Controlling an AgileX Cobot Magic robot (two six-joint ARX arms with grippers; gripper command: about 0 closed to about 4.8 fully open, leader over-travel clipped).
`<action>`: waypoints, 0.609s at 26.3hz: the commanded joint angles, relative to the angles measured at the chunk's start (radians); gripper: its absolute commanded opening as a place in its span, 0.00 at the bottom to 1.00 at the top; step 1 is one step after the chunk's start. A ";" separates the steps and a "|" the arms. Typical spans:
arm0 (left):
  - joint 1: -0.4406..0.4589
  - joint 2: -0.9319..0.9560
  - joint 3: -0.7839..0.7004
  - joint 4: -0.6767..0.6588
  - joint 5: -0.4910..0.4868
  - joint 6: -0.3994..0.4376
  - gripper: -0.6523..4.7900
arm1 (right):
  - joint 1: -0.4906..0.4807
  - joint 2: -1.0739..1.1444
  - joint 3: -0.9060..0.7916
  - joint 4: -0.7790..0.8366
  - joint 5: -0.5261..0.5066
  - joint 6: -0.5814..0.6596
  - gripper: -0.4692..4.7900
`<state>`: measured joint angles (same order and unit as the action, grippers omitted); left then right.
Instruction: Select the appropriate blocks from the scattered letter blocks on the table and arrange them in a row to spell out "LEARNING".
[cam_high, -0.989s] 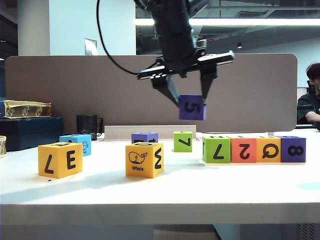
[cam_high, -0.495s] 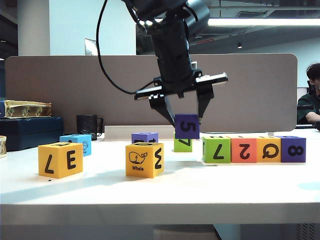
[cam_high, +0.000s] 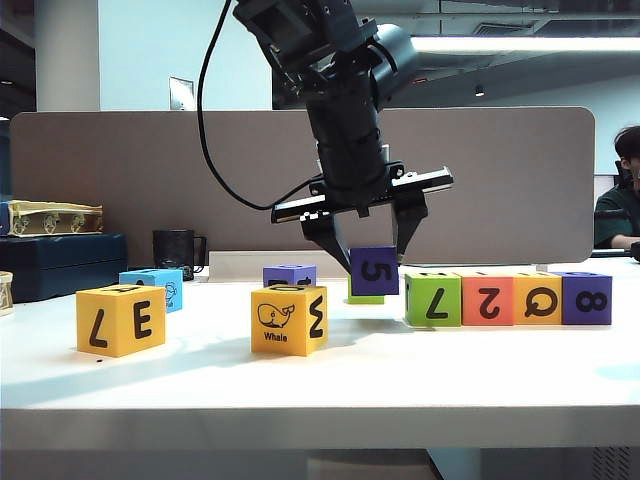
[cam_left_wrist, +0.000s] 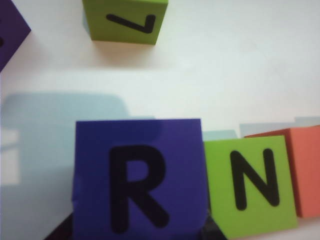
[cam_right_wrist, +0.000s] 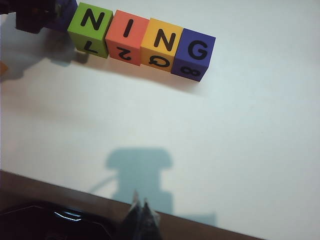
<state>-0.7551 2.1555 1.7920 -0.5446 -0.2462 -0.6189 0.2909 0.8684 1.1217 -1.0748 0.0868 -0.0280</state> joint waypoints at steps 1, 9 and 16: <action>0.001 0.003 0.002 0.014 -0.001 0.001 0.56 | 0.000 -0.001 0.003 0.009 0.005 -0.002 0.09; 0.001 0.008 0.001 0.011 0.000 -0.008 0.56 | 0.000 -0.001 0.003 0.009 0.005 -0.002 0.09; 0.000 0.026 0.001 -0.010 0.007 -0.011 0.56 | 0.000 -0.001 0.003 0.008 0.005 -0.002 0.09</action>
<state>-0.7551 2.1841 1.7908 -0.5510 -0.2390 -0.6258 0.2909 0.8684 1.1217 -1.0740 0.0868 -0.0280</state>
